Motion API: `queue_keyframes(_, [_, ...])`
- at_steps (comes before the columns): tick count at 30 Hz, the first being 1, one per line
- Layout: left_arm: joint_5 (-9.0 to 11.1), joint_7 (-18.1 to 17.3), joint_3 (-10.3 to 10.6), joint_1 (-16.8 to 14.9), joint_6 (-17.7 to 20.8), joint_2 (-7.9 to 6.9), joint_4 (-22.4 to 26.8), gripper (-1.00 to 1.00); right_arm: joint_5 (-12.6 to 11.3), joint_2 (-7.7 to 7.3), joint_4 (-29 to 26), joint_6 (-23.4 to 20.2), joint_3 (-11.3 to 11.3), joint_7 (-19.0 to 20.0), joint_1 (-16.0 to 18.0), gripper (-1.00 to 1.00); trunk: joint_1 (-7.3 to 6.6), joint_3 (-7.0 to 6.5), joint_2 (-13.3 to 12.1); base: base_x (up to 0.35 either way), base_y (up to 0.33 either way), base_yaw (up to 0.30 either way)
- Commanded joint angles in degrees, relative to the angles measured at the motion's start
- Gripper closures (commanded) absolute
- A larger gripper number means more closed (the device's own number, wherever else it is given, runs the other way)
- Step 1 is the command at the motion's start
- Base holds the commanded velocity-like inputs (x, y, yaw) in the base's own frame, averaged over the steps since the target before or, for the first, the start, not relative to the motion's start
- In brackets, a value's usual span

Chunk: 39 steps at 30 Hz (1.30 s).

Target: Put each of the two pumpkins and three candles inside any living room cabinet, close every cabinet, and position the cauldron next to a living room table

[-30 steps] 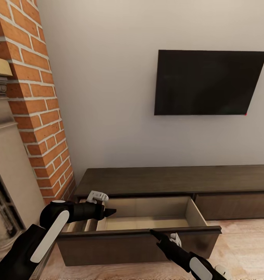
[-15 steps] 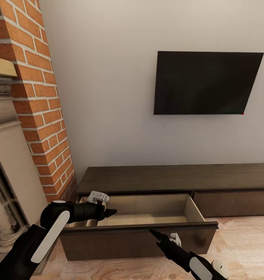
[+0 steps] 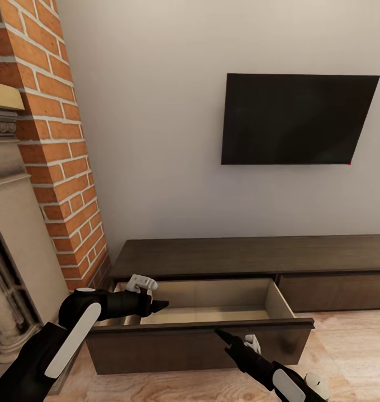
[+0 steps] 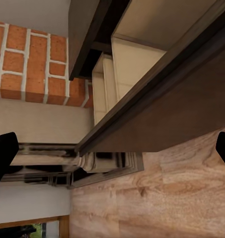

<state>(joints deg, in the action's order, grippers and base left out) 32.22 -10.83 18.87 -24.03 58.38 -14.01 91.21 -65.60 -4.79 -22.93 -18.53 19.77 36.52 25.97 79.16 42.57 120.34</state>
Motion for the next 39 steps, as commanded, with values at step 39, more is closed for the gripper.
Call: queue_keyframes(39, [-0.91,-0.25,0.11,-0.4,1.62,0.12,-0.24,-1.0,-0.58,-0.05,0.0,-0.22,0.26,1.52,0.04,-1.0,-7.7,-6.22,-14.01,-0.047,0.0,0.0])
